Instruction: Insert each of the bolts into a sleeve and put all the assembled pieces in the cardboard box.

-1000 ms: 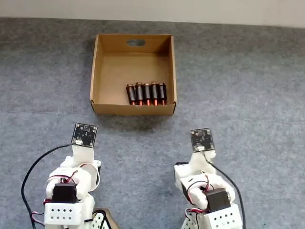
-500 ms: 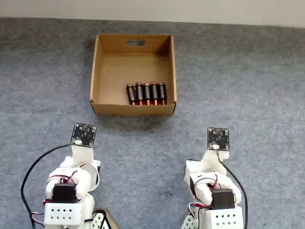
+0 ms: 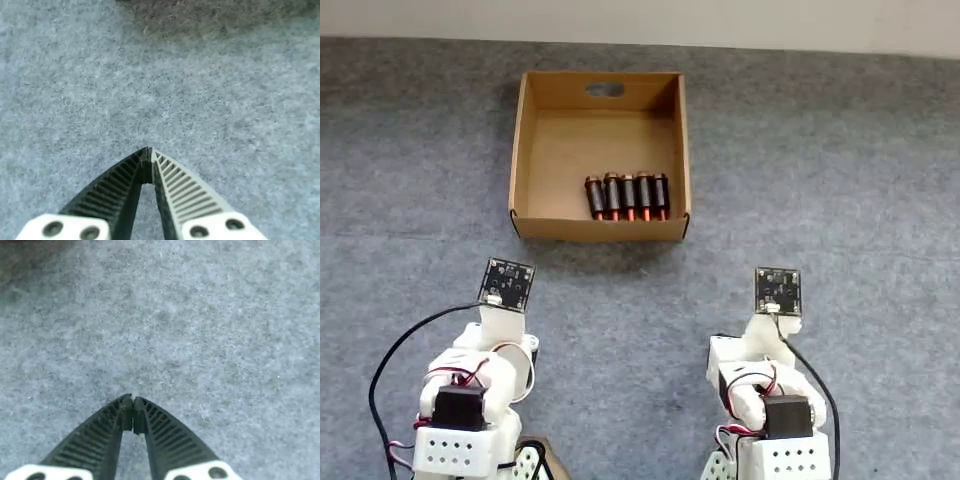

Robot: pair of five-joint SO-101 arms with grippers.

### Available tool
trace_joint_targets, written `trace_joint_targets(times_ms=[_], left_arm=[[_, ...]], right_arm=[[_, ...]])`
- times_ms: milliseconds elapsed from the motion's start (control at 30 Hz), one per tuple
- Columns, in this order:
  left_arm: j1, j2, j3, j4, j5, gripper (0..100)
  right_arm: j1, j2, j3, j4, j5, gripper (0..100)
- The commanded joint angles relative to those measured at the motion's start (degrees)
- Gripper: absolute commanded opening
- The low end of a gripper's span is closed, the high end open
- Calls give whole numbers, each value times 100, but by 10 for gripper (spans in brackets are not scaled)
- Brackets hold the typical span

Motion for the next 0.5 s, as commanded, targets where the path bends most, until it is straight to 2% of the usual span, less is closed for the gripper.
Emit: trace_joint_targets(times_ms=[0, 200, 467], left_arm=[[127, -84, 110, 26, -9, 9], [690, -84, 110, 26, -9, 9], [708, -84, 110, 26, -9, 9]], right_arm=[[75, -40, 725, 4, 79, 7], [75, -40, 725, 4, 79, 7], [75, -40, 725, 4, 79, 7]])
